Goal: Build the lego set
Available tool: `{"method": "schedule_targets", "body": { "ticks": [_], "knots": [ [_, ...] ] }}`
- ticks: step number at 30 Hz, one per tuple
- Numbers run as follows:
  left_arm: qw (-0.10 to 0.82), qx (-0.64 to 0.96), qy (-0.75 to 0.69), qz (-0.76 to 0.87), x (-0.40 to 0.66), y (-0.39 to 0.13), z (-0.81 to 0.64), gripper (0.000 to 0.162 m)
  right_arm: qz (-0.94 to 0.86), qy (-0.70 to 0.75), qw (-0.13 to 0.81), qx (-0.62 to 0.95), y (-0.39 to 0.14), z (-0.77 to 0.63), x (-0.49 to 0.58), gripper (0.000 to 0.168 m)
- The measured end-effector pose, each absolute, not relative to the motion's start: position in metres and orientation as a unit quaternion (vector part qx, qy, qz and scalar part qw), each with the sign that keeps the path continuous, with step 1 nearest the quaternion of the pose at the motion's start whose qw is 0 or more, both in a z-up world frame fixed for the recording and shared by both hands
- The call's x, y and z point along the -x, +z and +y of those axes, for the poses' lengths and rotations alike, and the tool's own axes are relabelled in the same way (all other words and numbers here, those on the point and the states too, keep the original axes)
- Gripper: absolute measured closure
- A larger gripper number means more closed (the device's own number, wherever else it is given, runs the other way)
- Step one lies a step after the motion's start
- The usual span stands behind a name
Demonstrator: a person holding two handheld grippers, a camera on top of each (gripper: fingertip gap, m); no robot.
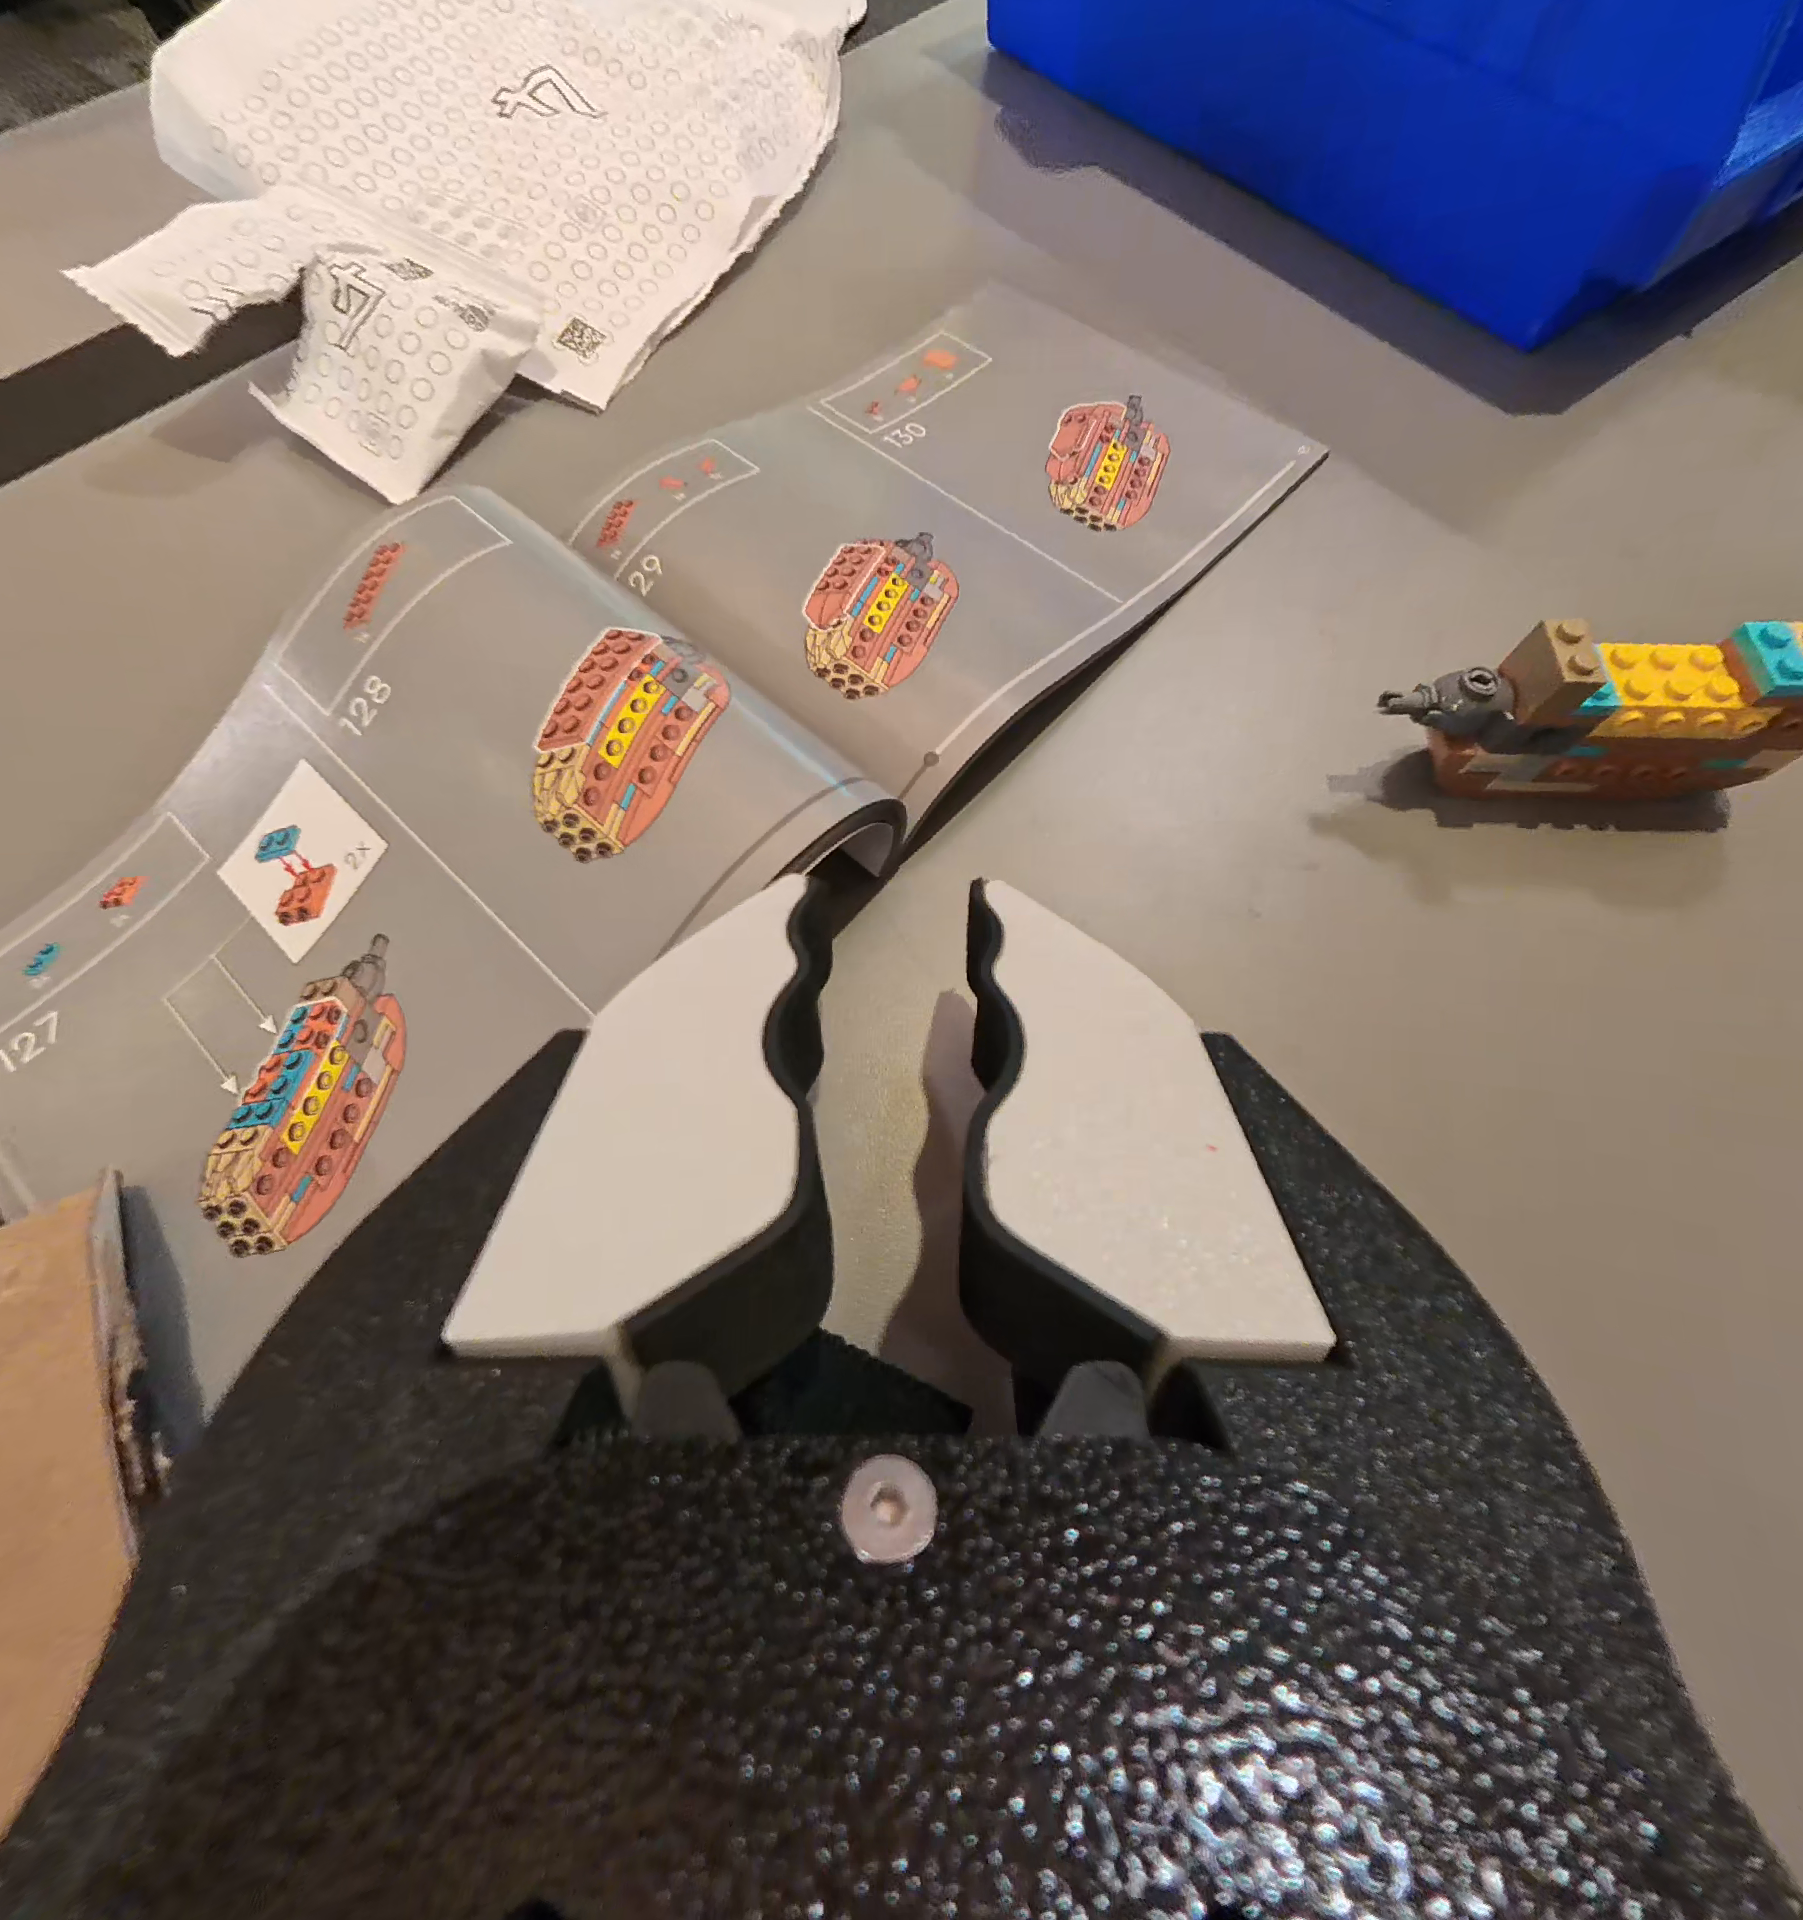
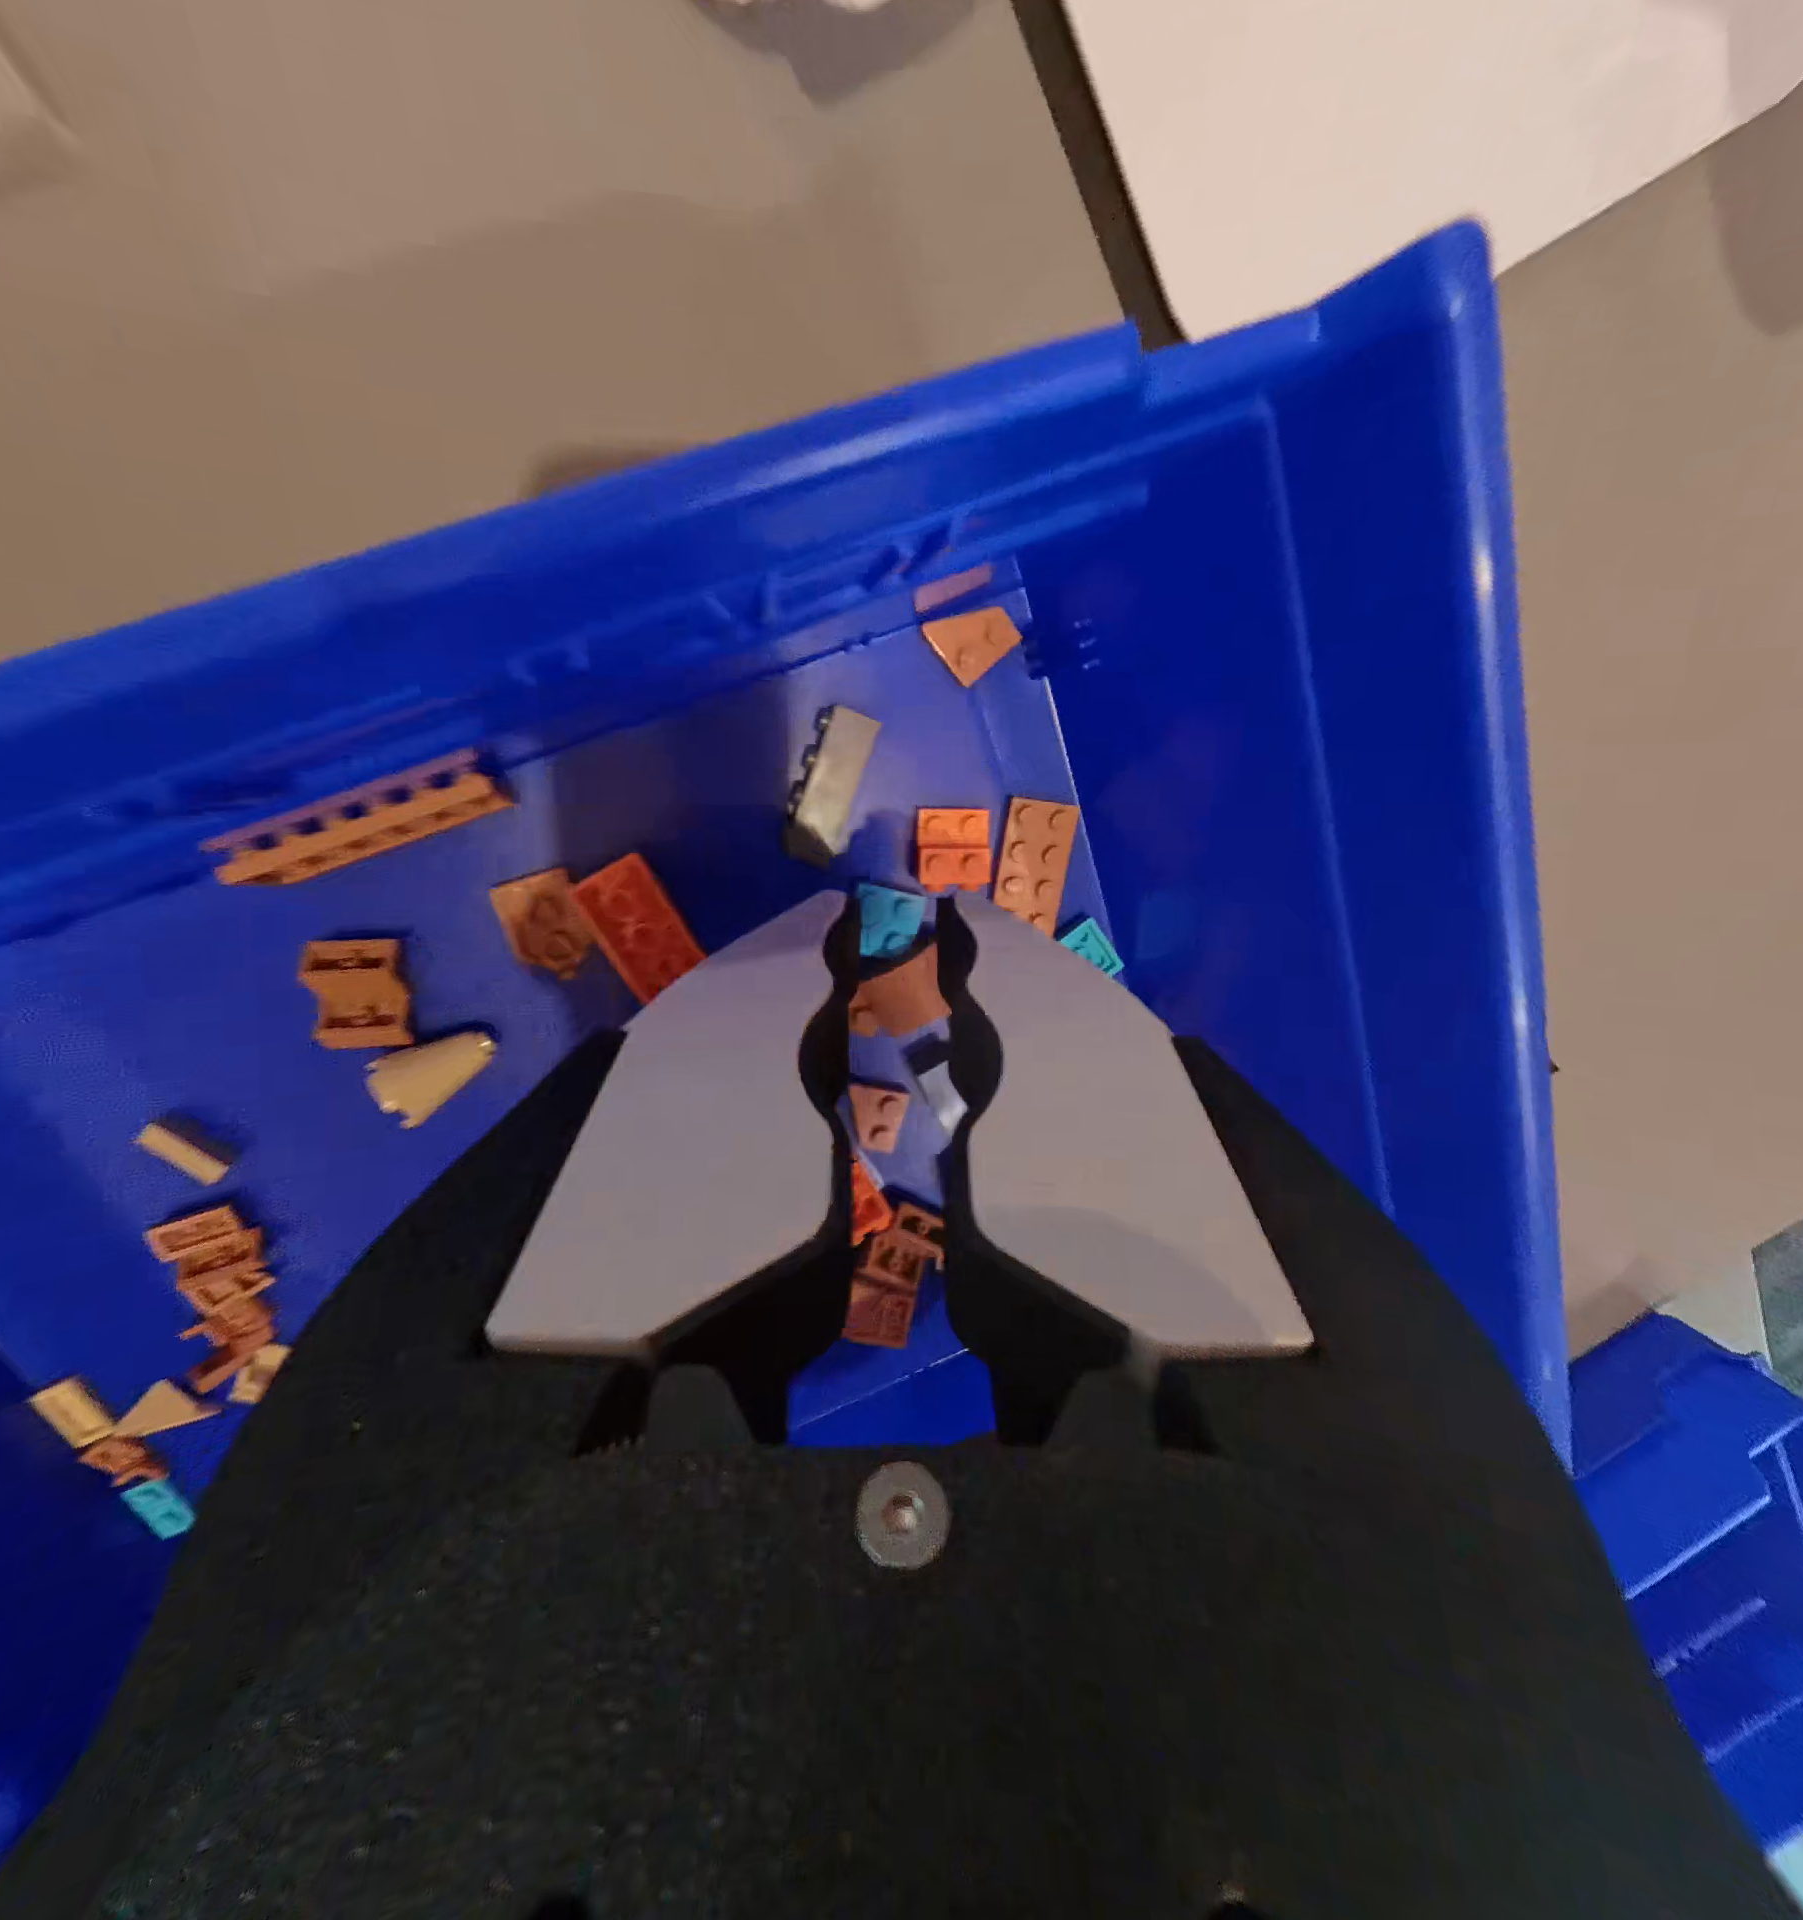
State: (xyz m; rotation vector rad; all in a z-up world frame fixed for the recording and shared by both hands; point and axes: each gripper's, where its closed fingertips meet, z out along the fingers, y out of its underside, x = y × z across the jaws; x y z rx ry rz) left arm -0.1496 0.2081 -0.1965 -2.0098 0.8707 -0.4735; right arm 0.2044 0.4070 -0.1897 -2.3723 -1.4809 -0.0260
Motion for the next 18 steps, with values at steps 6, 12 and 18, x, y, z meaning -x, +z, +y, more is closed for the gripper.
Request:
{"method": "schedule_targets", "body": {
  "ticks": [6,12,18],
  "knots": [
    [0.428,0.804,-0.179,0.373,0.146,-0.2,0.204,0.138,-0.519,-0.014,0.155,0.84,-0.208,0.417,-0.212,0.151],
    [0.427,0.799,-0.165,0.39,0.144,-0.202,0.201,0.138,-0.515,-0.02,0.141,0.845,-0.221,0.421,-0.212,0.143],
    [0.428,0.799,-0.17,0.386,0.144,-0.201,0.201,0.138,-0.508,-0.011,0.142,0.85,-0.225,0.421,-0.212,0.152]
  ]
}}
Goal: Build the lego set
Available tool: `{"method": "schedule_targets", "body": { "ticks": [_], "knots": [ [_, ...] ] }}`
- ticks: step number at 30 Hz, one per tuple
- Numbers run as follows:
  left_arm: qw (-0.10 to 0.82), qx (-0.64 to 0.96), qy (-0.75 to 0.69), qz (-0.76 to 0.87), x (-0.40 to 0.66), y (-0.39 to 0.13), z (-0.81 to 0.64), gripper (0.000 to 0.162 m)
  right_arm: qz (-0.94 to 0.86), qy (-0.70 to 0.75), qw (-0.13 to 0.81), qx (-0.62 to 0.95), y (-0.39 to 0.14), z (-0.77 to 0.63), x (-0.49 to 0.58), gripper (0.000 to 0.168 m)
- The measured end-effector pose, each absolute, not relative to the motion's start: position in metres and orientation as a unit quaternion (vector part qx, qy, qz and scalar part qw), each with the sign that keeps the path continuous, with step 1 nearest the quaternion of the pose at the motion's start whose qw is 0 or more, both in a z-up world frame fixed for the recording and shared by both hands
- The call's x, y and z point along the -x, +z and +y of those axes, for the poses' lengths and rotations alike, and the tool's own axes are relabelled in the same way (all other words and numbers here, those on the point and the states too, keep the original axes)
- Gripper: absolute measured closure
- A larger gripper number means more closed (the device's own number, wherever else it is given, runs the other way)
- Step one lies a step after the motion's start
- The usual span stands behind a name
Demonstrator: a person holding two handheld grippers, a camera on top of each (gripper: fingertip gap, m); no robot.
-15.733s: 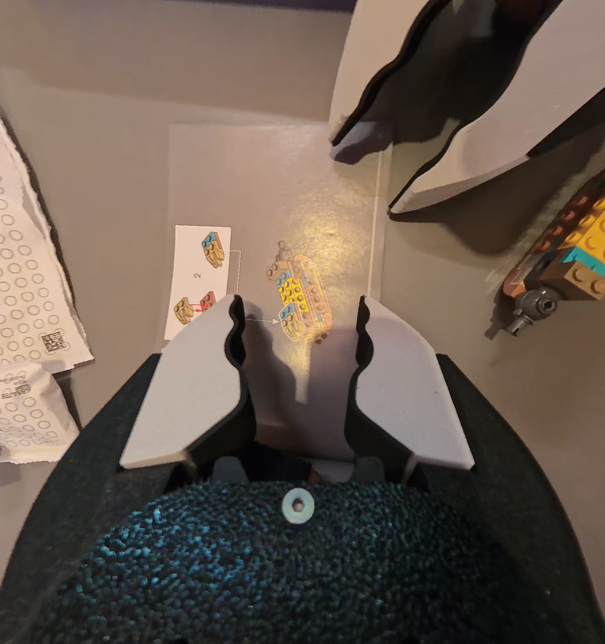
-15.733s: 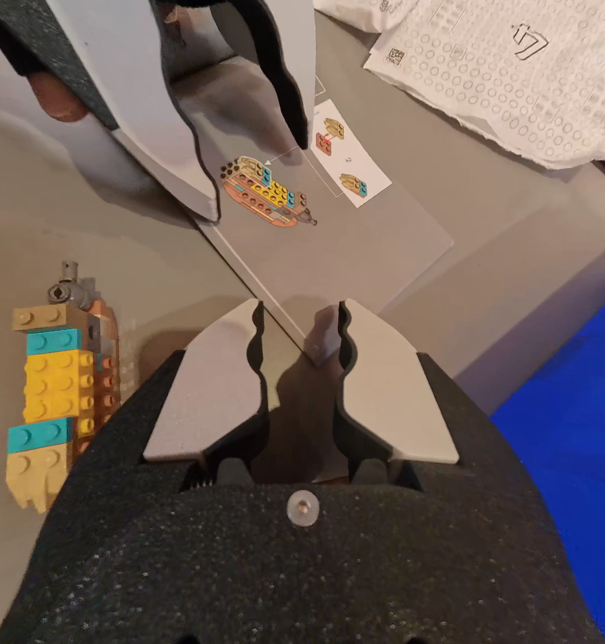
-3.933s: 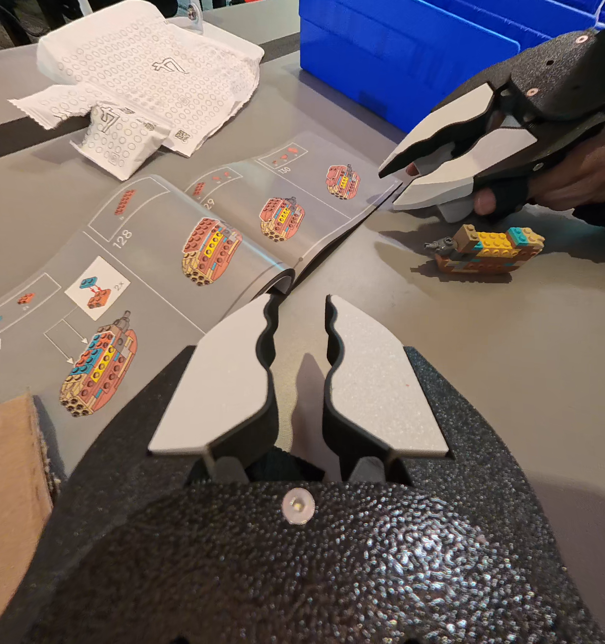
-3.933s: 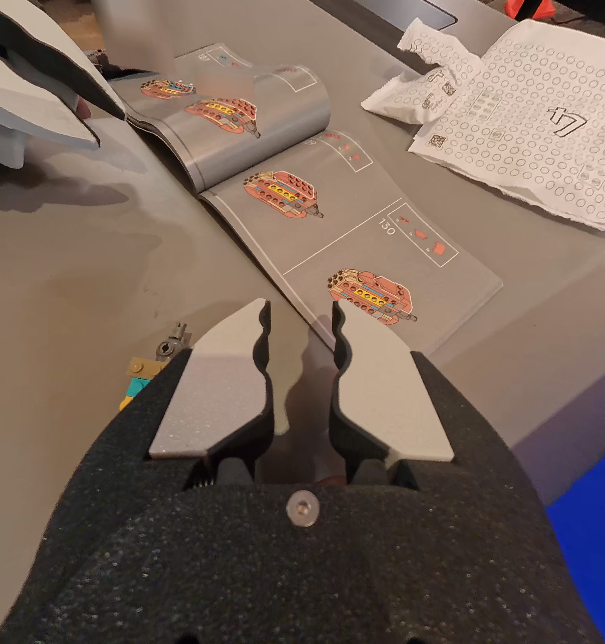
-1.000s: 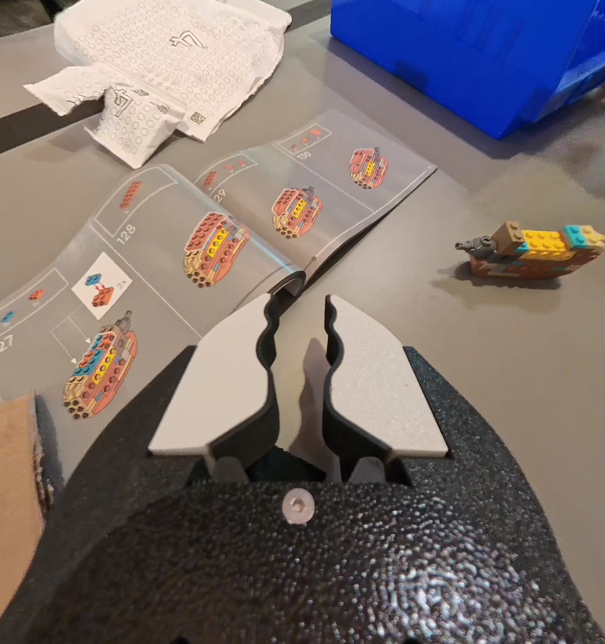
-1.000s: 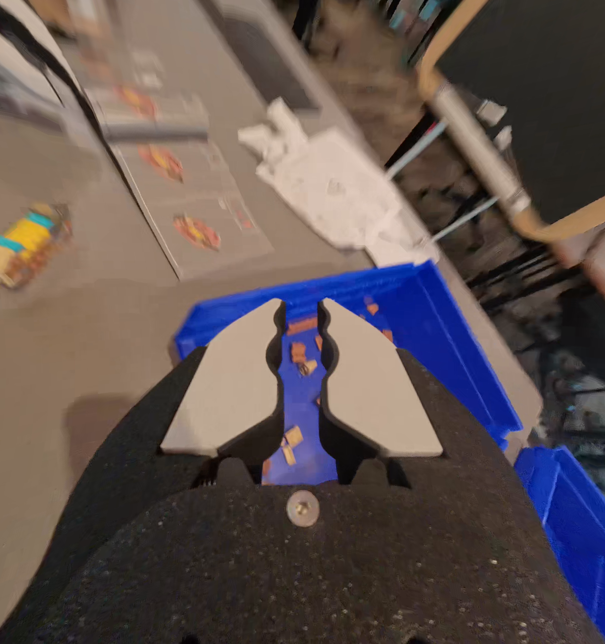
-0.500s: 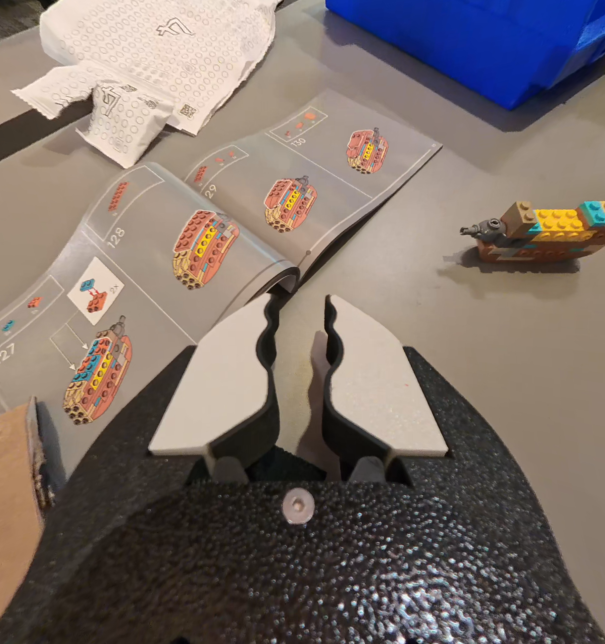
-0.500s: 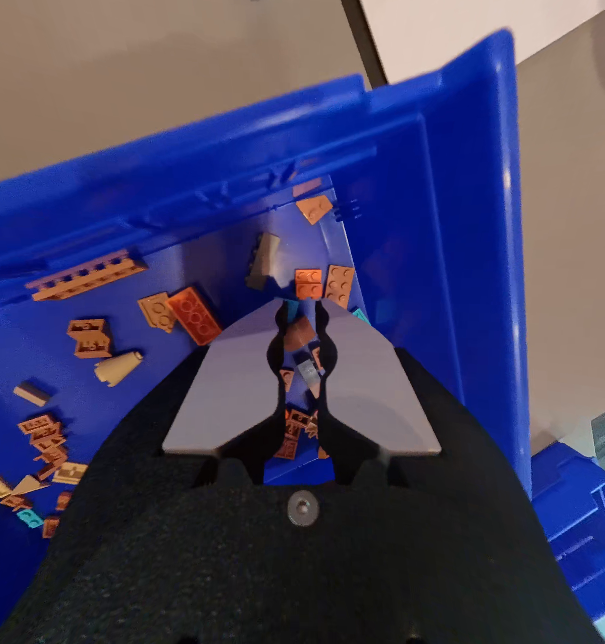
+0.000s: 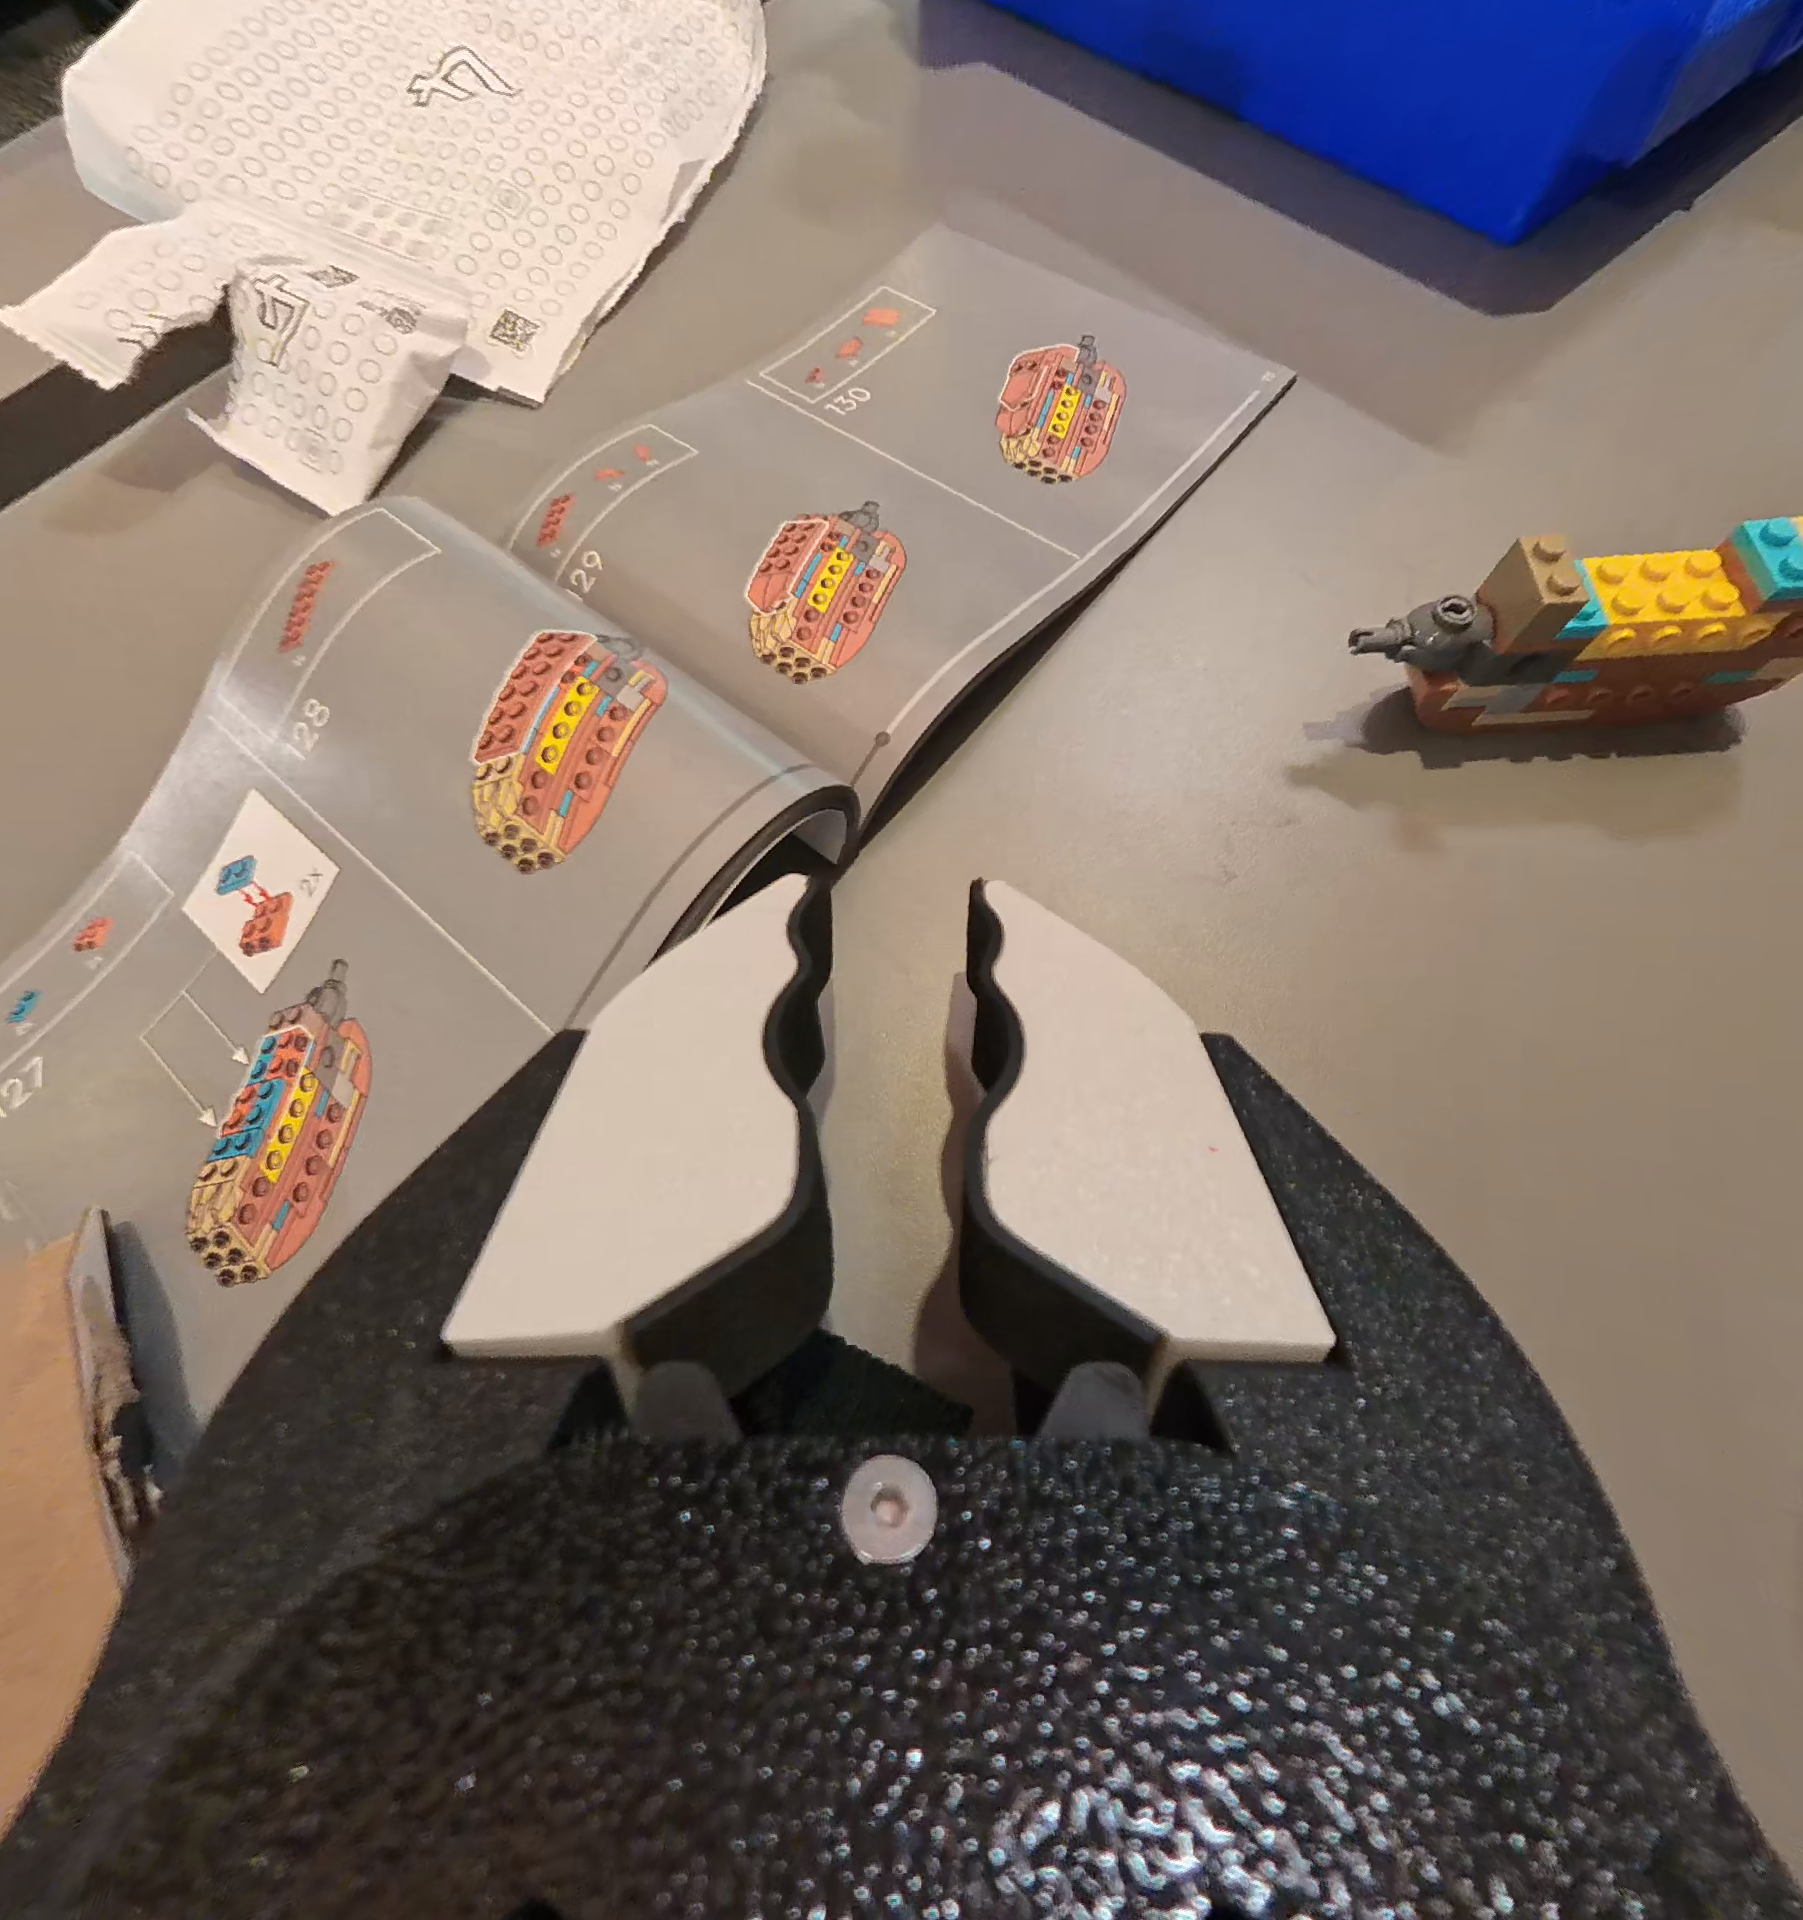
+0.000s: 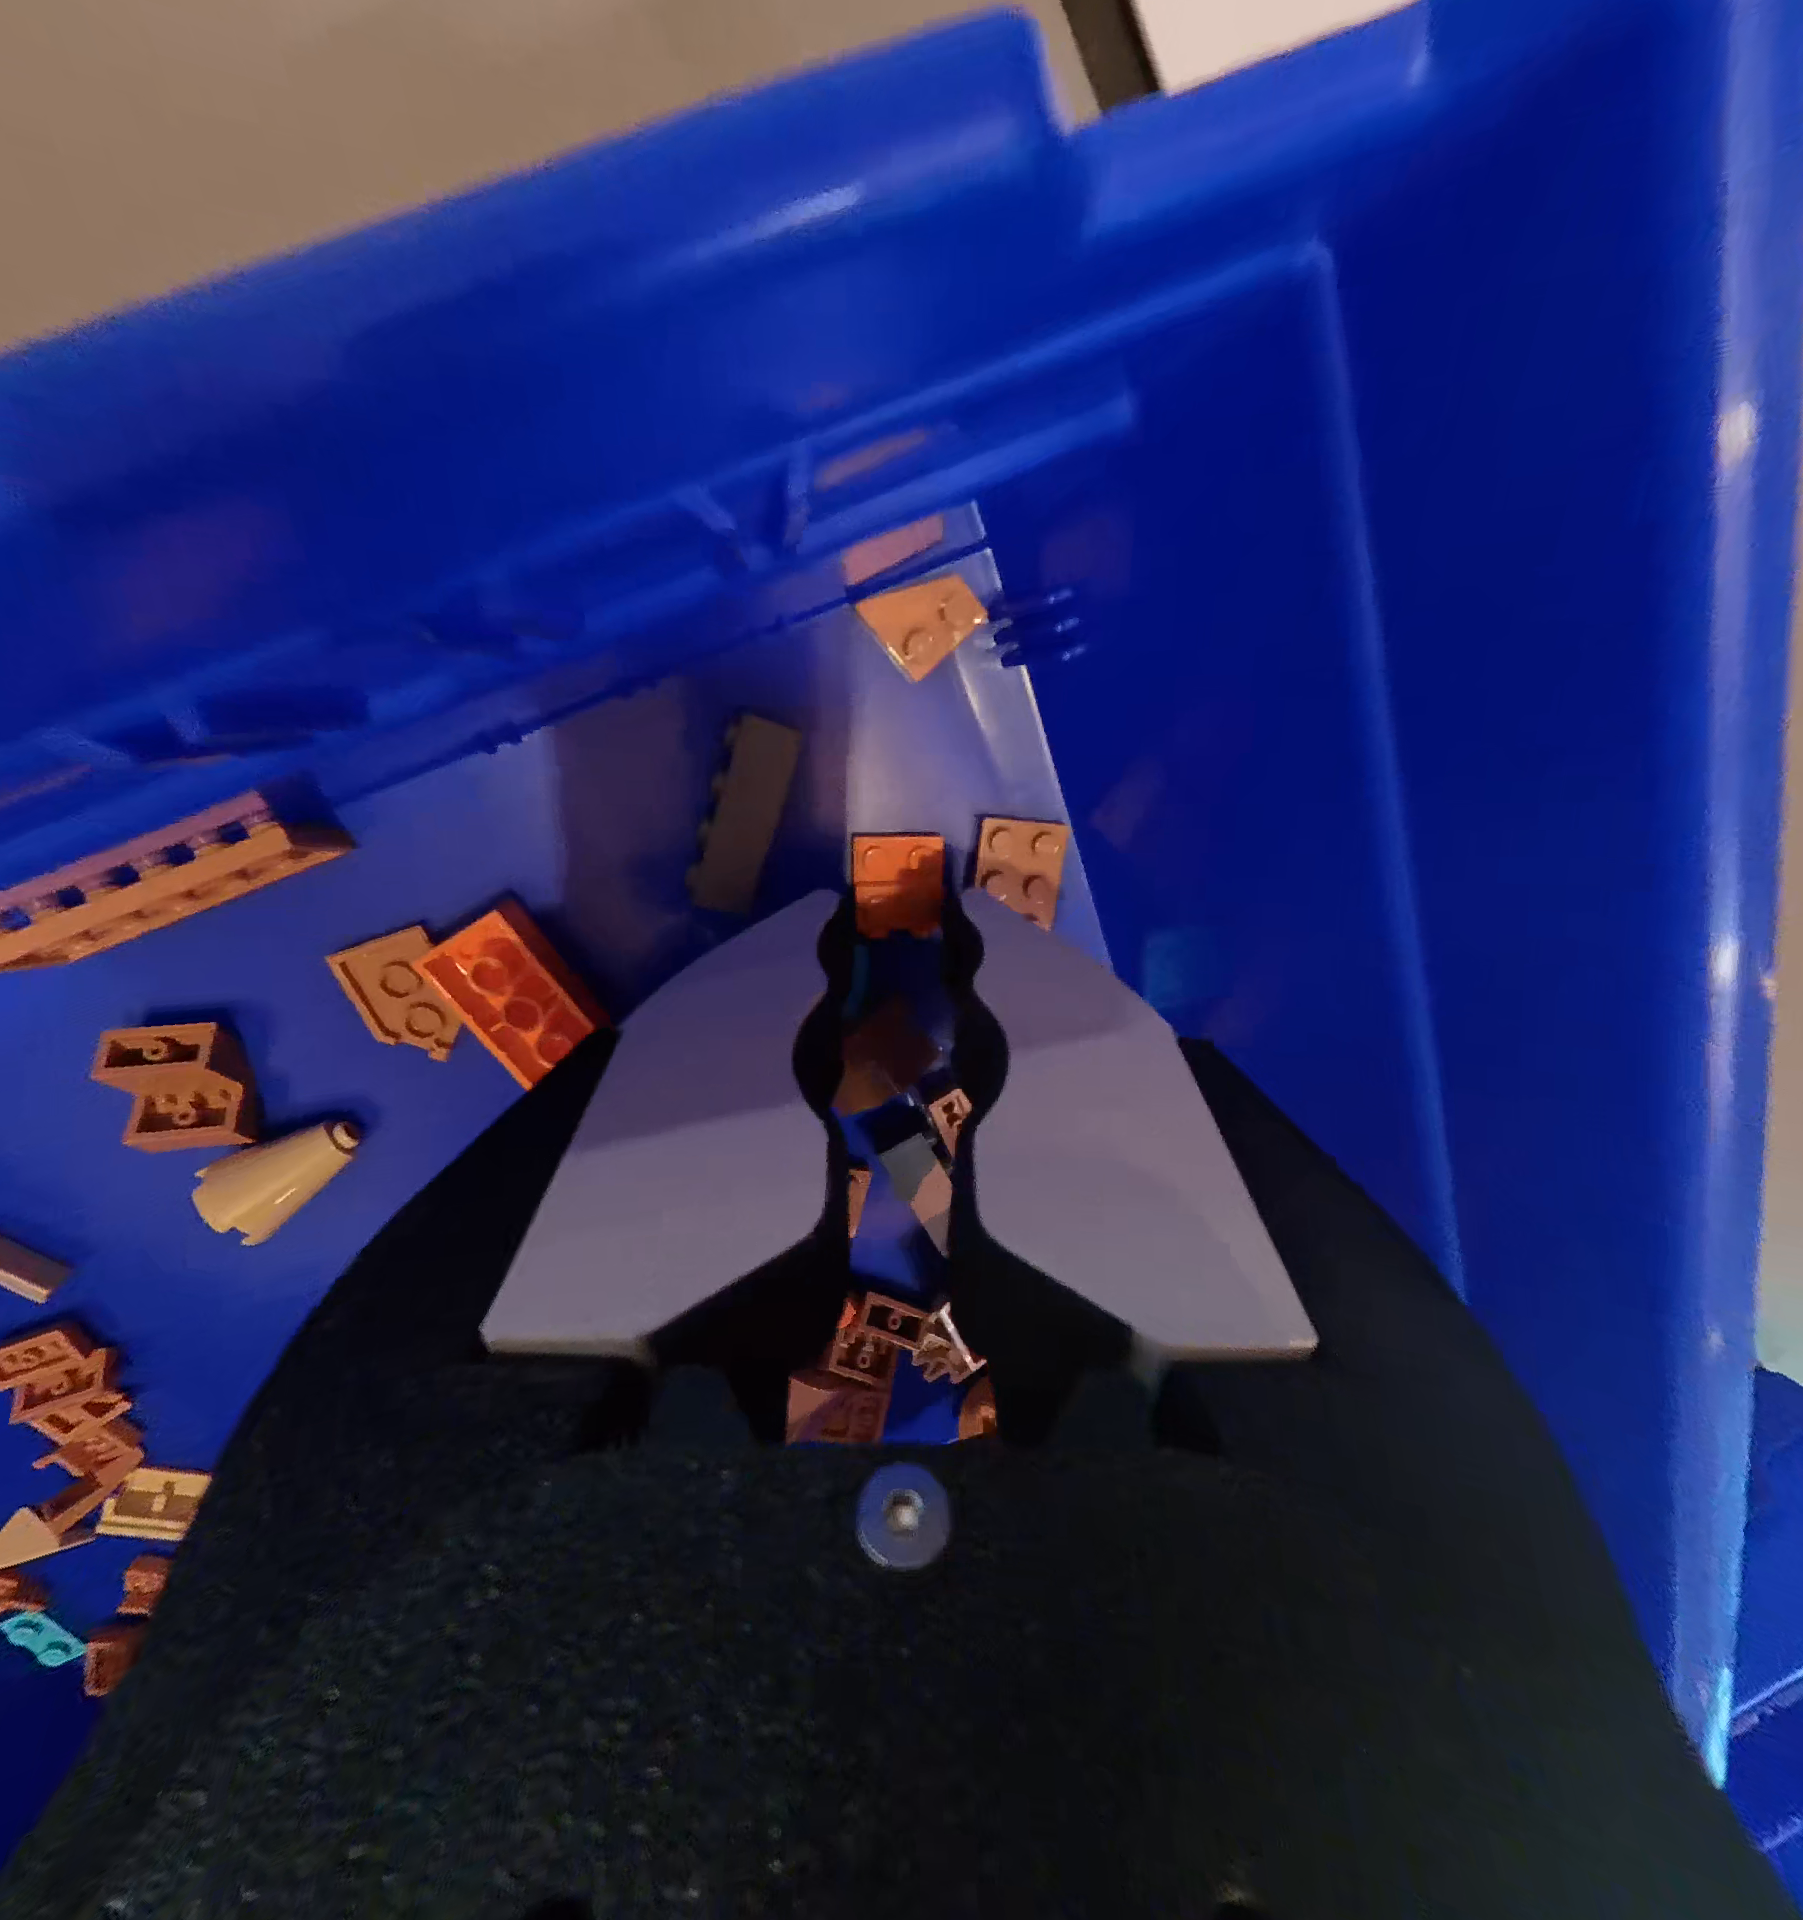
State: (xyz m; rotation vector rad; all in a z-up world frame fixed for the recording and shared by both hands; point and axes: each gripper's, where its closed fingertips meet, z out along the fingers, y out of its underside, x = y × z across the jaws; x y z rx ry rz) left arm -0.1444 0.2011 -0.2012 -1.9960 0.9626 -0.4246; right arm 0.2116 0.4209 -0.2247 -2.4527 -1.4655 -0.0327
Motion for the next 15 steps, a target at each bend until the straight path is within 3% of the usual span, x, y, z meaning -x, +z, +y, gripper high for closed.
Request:
{"method": "schedule_targets", "body": {
  "ticks": [5,10,12,15],
  "knots": [
    [0.431,0.799,-0.166,0.386,0.145,-0.201,0.201,0.138,-0.496,0.024,0.205,0.843,-0.178,0.39,-0.201,0.152],
    [0.431,0.8,-0.169,0.383,0.146,-0.201,0.2,0.138,-0.528,0.119,0.302,0.785,-0.105,0.257,-0.16,0.152],
    [0.427,0.8,-0.166,0.386,0.146,-0.202,0.2,0.137,-0.548,0.129,0.313,0.765,-0.109,0.198,-0.142,0.152],
    [0.426,0.799,-0.16,0.392,0.145,-0.203,0.199,0.138,-0.568,0.116,0.294,0.76,-0.153,0.136,-0.119,0.152]
  ]
}}
